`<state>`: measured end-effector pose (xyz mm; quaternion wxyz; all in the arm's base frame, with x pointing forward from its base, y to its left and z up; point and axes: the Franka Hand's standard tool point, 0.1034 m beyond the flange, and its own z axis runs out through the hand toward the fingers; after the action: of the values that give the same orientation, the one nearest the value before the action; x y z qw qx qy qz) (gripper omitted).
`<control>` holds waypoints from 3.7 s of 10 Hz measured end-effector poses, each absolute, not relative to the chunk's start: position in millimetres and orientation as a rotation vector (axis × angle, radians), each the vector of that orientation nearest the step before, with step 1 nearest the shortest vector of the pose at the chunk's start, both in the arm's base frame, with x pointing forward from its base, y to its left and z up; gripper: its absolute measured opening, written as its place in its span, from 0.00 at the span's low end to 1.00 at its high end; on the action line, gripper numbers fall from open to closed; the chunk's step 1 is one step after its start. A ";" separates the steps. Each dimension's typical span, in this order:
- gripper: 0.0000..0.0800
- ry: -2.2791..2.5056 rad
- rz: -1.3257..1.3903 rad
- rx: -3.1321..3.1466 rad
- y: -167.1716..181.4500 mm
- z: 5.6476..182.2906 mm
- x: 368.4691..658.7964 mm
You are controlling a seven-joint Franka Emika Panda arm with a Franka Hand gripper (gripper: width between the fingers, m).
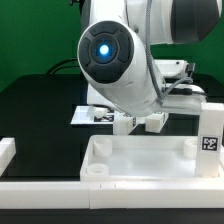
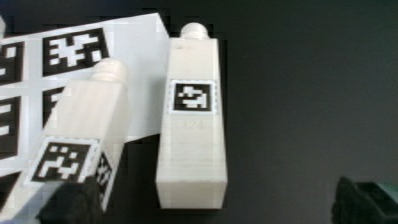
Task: Assemble desk
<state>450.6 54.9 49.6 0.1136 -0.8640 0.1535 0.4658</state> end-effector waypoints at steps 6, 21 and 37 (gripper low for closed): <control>0.81 0.530 1.471 -2.504 66.2 37.2 435.1; 0.47 0.584 1.504 -2.493 64.1 19.9 416.2; 0.35 0.404 1.085 -2.666 37.1 160.3 512.2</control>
Offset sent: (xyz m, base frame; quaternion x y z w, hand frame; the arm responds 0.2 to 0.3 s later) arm -0.0120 0.0223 -0.0059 -0.0038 -0.0427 0.0342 0.9985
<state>512.2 37.1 160.3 0.1173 -0.9109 0.1381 0.3708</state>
